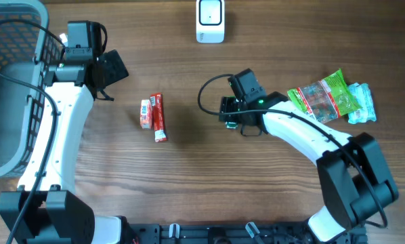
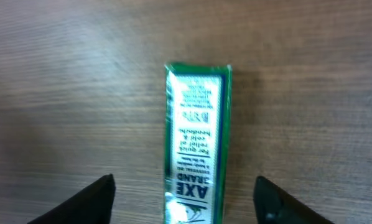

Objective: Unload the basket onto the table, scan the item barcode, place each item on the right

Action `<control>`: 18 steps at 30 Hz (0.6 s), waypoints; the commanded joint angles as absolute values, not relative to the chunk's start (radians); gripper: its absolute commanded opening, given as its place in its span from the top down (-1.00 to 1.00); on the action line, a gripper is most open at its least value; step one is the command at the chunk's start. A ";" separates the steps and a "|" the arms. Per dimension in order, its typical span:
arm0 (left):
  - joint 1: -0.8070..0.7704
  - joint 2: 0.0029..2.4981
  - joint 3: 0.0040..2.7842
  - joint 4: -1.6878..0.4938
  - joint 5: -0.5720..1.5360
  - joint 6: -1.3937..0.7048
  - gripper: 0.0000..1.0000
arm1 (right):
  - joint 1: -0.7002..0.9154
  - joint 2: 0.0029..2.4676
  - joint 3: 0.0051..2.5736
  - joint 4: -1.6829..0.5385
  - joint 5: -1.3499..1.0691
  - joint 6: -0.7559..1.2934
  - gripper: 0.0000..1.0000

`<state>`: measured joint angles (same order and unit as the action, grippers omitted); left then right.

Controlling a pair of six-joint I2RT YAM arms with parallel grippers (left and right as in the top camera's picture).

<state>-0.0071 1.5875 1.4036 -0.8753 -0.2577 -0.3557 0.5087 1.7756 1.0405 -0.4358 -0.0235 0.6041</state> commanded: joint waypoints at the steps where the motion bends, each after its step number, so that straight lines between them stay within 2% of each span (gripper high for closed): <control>1: -0.002 1.585 1.412 -0.876 -0.270 -0.344 -1.00 | 0.549 1.820 1.032 -0.436 0.047 0.658 -0.28; 3: -0.002 1.585 1.412 -0.876 -0.270 -0.344 -1.00 | 0.575 1.833 1.032 -0.430 0.080 0.658 -0.19; 18: -0.002 1.585 1.412 -0.876 -0.270 -0.344 -1.00 | 0.614 1.844 1.067 -0.490 0.181 0.656 -0.19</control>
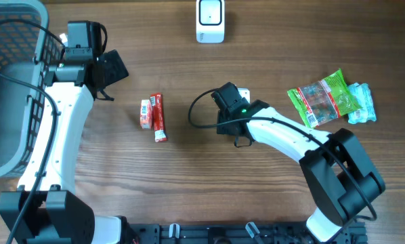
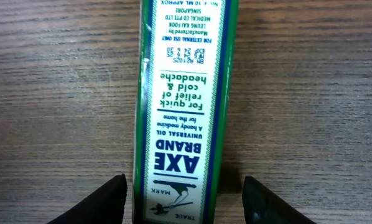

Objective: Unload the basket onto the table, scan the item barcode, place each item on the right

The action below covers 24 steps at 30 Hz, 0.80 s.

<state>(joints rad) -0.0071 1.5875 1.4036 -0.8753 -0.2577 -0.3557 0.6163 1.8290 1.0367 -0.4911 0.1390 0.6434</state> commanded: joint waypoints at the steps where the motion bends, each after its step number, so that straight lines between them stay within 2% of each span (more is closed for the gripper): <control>1: -0.002 1.585 1.412 -0.876 -0.270 -0.344 -1.00 | 0.614 1.844 1.067 -0.493 0.192 0.653 -0.19; 5: -0.002 1.585 1.412 -0.876 -0.270 -0.344 -1.00 | 0.614 1.843 1.074 -0.492 0.198 0.620 -0.20; 9: -0.002 1.585 1.412 -0.876 -0.270 -0.344 -1.00 | 0.614 1.843 1.074 -0.507 0.206 0.471 -0.22; 15: -0.002 1.585 1.412 -0.876 -0.270 -0.344 -1.00 | 0.599 1.843 1.076 -0.514 0.229 0.443 -0.32; 24: -0.002 1.585 1.412 -0.876 -0.270 -0.344 -1.00 | 0.557 1.842 1.105 -0.541 0.059 0.390 -0.38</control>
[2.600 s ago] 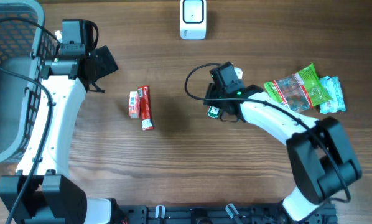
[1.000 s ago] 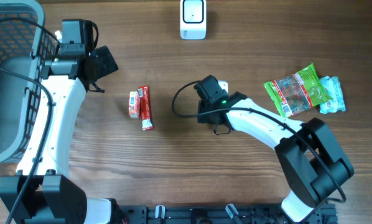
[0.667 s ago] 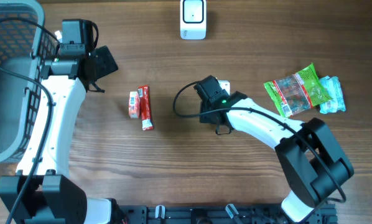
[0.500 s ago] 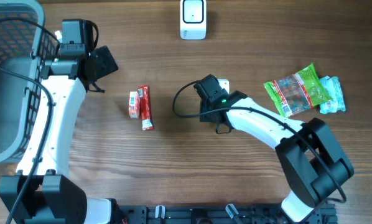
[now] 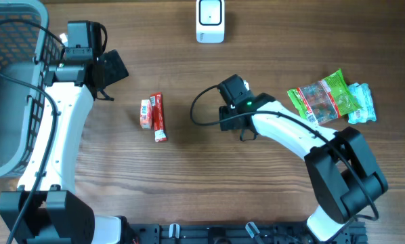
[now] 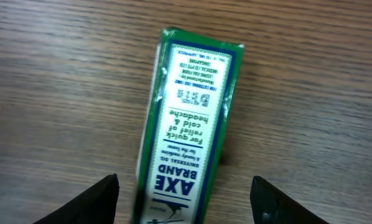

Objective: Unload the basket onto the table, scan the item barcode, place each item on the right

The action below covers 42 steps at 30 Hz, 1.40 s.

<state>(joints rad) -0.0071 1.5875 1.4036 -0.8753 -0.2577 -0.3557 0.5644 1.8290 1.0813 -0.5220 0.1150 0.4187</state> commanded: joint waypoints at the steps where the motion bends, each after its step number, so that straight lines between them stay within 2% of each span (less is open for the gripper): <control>1: -0.002 1.585 1.412 -0.876 -0.270 -0.344 -1.00 | 0.557 1.842 1.105 -0.545 0.061 0.379 -0.39; 8: -0.002 1.585 1.412 -0.876 -0.270 -0.344 -1.00 | 0.557 1.842 1.105 -0.584 0.028 0.445 -0.41; 17: -0.002 1.585 1.412 -0.876 -0.270 -0.344 -1.00 | 0.555 1.842 1.105 -0.657 0.246 0.342 -0.50; 22: -0.002 1.585 1.412 -0.876 -0.270 -0.344 -1.00 | 0.552 1.842 1.105 -0.652 0.157 0.340 -0.53; 24: -0.002 1.585 1.412 -0.876 -0.270 -0.344 -1.00 | 0.552 1.842 1.105 -0.651 0.148 0.340 -0.61; 25: -0.002 1.585 1.412 -0.876 -0.270 -0.344 -1.00 | 0.552 1.842 1.105 -0.651 0.148 0.340 -0.75; 26: -0.002 1.585 1.412 -0.876 -0.270 -0.344 -1.00 | 0.552 1.842 1.105 -0.645 0.148 0.340 -1.00; 33: -0.002 1.585 1.412 -0.876 -0.270 -0.344 -1.00 | 0.552 1.842 1.105 -0.622 0.142 0.341 -0.98; 36: -0.002 1.585 1.412 -0.876 -0.270 -0.344 -1.00 | 0.552 1.842 1.105 -0.622 0.089 0.340 -0.76; 40: -0.002 1.585 1.412 -0.876 -0.270 -0.344 -1.00 | 0.552 1.842 1.105 -0.627 0.077 0.339 -0.65; 42: -0.002 1.585 1.412 -0.876 -0.270 -0.344 -1.00 | 0.552 1.842 1.105 -0.627 0.081 0.309 -0.50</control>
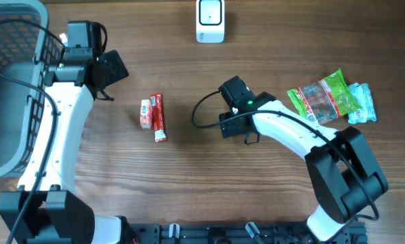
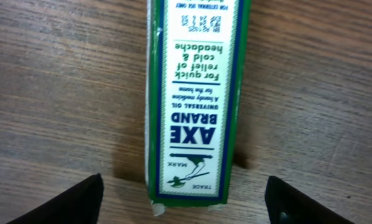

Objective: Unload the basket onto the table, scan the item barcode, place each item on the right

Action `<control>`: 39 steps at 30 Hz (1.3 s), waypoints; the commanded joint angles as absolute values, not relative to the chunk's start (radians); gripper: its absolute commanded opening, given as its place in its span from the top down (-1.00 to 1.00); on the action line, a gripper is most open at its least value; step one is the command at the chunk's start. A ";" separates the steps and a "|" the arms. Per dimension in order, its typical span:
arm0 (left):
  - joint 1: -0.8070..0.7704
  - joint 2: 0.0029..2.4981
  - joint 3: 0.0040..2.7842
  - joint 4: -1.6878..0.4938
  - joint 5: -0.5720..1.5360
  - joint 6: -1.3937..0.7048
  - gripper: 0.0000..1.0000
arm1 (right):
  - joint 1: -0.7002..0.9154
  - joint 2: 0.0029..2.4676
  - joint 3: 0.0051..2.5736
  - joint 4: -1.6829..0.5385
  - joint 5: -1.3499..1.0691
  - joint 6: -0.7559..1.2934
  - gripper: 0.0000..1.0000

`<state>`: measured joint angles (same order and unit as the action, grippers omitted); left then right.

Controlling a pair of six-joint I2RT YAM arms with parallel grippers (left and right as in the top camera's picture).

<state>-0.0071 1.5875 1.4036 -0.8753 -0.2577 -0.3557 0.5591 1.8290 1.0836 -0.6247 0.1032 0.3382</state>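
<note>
A green and white Axe Brand oil box (image 2: 192, 99) lies flat on the wooden table (image 2: 61, 93), printed side up. Its near end sits between the fingertips of my right gripper (image 2: 186, 208), which stands wide open around it without touching. The box's far end runs out of the top of the right wrist view. Overhead, the right gripper (image 1: 231, 116) covers the box at mid table. The white scanner (image 1: 210, 20) stands at the far edge. My left gripper (image 1: 112, 69) hovers near the basket; its jaws cannot be read.
A red and white packet (image 1: 155, 116) lies left of centre. Green and teal snack bags (image 1: 331, 97) lie at the right. A grey wire basket (image 1: 13, 88) fills the far left edge.
The box was tilted with its far end in view; now it lies straight, with its near end in view between the fingertips. The fingers stand wider apart. The left arm has not moved.
My right gripper was open over the box, whose far end showed. Then it stood farther left, with the box filling the view. Then it was back to the right with the box askew. Now the box is straight between the open fingers.
</note>
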 commanded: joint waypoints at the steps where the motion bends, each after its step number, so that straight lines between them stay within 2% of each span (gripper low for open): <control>1: -0.002 1.585 1.412 -0.876 -0.270 -0.344 -1.00 | 0.552 1.842 1.105 -0.624 0.081 0.299 -0.45; 3: -0.002 1.585 1.412 -0.876 -0.270 -0.344 -1.00 | 0.552 1.842 1.105 -0.619 0.080 0.288 -0.33; 15: -0.002 1.585 1.412 -0.876 -0.270 -0.344 -1.00 | 0.552 1.842 1.099 -0.540 0.118 0.299 -0.29; 21: -0.002 1.585 1.412 -0.876 -0.270 -0.344 -1.00 | 0.552 1.842 1.071 -0.508 0.120 0.299 -0.20; 27: -0.002 1.585 1.412 -0.876 -0.270 -0.344 -1.00 | 0.550 1.859 1.071 -0.517 0.175 0.355 -0.20; 39: -0.002 1.585 1.412 -0.876 -0.270 -0.344 -1.00 | 0.546 1.882 1.071 -0.541 0.167 0.369 -0.05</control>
